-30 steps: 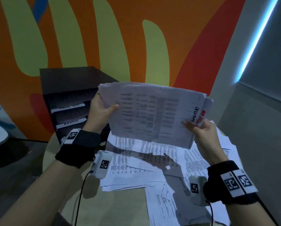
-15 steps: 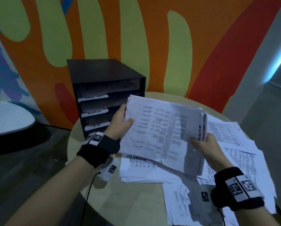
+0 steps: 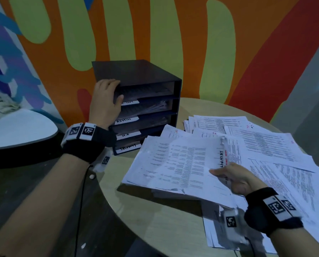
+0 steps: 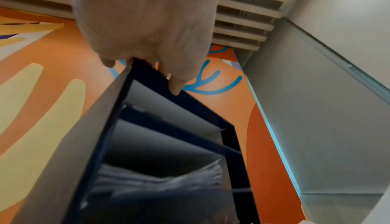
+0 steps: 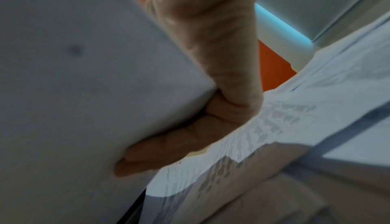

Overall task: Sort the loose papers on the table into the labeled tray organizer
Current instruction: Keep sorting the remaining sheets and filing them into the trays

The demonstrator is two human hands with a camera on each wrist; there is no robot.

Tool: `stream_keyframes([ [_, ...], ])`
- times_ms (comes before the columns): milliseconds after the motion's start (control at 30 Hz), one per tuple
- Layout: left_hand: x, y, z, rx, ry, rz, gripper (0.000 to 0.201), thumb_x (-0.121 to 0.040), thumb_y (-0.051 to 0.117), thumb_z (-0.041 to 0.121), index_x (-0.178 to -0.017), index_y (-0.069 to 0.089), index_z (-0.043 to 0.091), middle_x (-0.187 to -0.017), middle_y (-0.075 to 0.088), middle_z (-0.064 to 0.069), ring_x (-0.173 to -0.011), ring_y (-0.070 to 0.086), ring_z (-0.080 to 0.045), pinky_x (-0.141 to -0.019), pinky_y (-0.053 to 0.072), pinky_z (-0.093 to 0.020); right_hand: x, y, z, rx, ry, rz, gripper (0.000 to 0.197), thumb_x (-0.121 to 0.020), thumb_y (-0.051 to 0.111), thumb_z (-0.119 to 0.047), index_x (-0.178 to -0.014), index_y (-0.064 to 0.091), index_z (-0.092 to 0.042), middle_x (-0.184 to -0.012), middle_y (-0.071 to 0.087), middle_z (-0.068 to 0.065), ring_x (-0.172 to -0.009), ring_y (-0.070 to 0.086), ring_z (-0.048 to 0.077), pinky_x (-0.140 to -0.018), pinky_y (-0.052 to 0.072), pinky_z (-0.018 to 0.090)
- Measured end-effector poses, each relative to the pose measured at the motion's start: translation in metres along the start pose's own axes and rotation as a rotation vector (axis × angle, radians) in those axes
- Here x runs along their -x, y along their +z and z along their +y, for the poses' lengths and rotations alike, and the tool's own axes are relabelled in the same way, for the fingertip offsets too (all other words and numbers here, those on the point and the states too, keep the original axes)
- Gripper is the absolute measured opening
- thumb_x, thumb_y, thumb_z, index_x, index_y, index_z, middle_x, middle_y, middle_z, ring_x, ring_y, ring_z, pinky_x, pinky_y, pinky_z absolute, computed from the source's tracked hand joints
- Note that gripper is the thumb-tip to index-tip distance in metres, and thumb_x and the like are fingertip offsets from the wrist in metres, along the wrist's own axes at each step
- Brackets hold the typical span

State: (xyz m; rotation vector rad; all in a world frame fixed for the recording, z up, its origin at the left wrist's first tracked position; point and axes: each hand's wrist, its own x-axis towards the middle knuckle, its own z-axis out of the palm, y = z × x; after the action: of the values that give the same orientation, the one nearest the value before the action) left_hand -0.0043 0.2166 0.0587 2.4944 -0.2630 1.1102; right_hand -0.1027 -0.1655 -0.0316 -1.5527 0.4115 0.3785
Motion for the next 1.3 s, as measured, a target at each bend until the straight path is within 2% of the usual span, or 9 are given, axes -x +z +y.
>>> stream_keyframes([
  [233,0.006,0.01,-0.006,0.11,0.037,0.135,0.038,-0.091,0.053,0.007,-0.128,0.056,0.003,-0.126,0.053,-0.015,-0.123,0.042,-0.029,-0.105,0.028,-0.025,-0.017,0.046,-0.011,-0.096,0.082,-0.045,0.013,-0.088,0.059,0.01,-0.1,0.062,0.005,-0.083,0.07,0.012,-0.063,0.066,0.015,-0.052,0.053,0.018],
  [433,0.007,0.015,-0.001,0.141,-0.012,0.195,0.036,-0.09,0.051,0.009,-0.126,0.057,0.006,-0.125,0.054,-0.013,-0.123,0.042,-0.026,-0.104,0.027,-0.02,-0.043,0.079,0.0,-0.166,0.105,0.106,0.037,-0.088,0.064,0.006,-0.123,0.054,0.01,-0.132,0.056,0.018,-0.097,0.059,0.026,-0.075,0.049,0.022],
  [667,0.008,0.013,-0.005,0.155,0.021,0.197,0.038,-0.089,0.049,0.007,-0.126,0.058,0.006,-0.124,0.055,-0.014,-0.123,0.044,-0.027,-0.104,0.024,-0.012,-0.051,0.105,-0.003,-0.262,0.116,0.222,0.048,-0.091,0.057,0.007,-0.138,0.044,0.006,-0.146,0.043,0.014,-0.129,0.044,0.031,-0.096,0.036,0.034],
  [833,0.01,0.015,-0.005,0.162,0.011,0.218,0.04,-0.084,0.049,0.004,-0.123,0.059,0.007,-0.124,0.055,-0.014,-0.122,0.045,-0.028,-0.101,0.017,-0.003,-0.065,0.113,0.003,-0.34,0.128,0.269,0.022,-0.09,0.054,0.011,-0.111,0.053,0.007,-0.099,0.059,0.007,-0.093,0.061,0.027,-0.078,0.053,0.034],
  [1000,0.008,0.018,-0.001,0.177,-0.013,0.254,0.042,-0.079,0.048,0.004,-0.119,0.061,0.007,-0.12,0.056,-0.014,-0.12,0.047,-0.028,-0.101,0.021,-0.006,-0.076,0.148,0.001,-0.361,0.113,0.208,0.058,-0.087,0.044,0.011,-0.141,0.038,-0.007,-0.14,0.043,0.022,-0.126,0.042,0.029,-0.104,0.034,0.057],
  [1067,0.009,0.018,-0.002,0.181,-0.001,0.251,0.043,-0.078,0.047,0.004,-0.118,0.061,0.006,-0.12,0.056,-0.015,-0.12,0.047,-0.028,-0.102,0.022,-0.008,-0.078,0.158,-0.004,-0.397,0.095,0.22,0.037,-0.09,0.045,0.012,-0.118,0.06,-0.008,-0.111,0.064,0.015,-0.097,0.069,0.027,-0.082,0.057,0.041],
  [1133,0.009,0.018,-0.004,0.175,0.013,0.246,0.043,-0.078,0.047,0.003,-0.119,0.061,0.006,-0.12,0.056,-0.015,-0.12,0.047,-0.028,-0.102,0.021,-0.007,-0.083,0.172,-0.015,-0.326,0.096,0.212,0.024,-0.092,0.045,0.01,-0.078,0.049,-0.008,-0.066,0.051,0.008,-0.046,0.054,0.017,-0.045,0.041,0.023],
  [1200,0.009,0.017,-0.006,0.171,0.017,0.245,0.044,-0.078,0.047,0.003,-0.12,0.06,0.007,-0.12,0.056,-0.014,-0.119,0.046,-0.027,-0.102,0.021,-0.007,-0.09,0.186,-0.023,-0.161,0.114,0.174,0.028,-0.094,0.042,0.009,-0.07,0.043,-0.005,-0.048,0.045,0.007,-0.041,0.043,0.018,-0.042,0.036,0.025],
  [1300,0.009,0.017,-0.005,0.177,0.021,0.253,0.044,-0.078,0.048,0.001,-0.12,0.061,0.006,-0.119,0.057,-0.014,-0.118,0.046,-0.025,-0.102,0.022,-0.007,-0.093,0.209,-0.035,0.024,0.164,0.006,0.025,-0.096,0.042,0.006,-0.073,0.046,-0.003,-0.062,0.048,0.011,-0.054,0.044,0.024,-0.052,0.044,0.034],
])
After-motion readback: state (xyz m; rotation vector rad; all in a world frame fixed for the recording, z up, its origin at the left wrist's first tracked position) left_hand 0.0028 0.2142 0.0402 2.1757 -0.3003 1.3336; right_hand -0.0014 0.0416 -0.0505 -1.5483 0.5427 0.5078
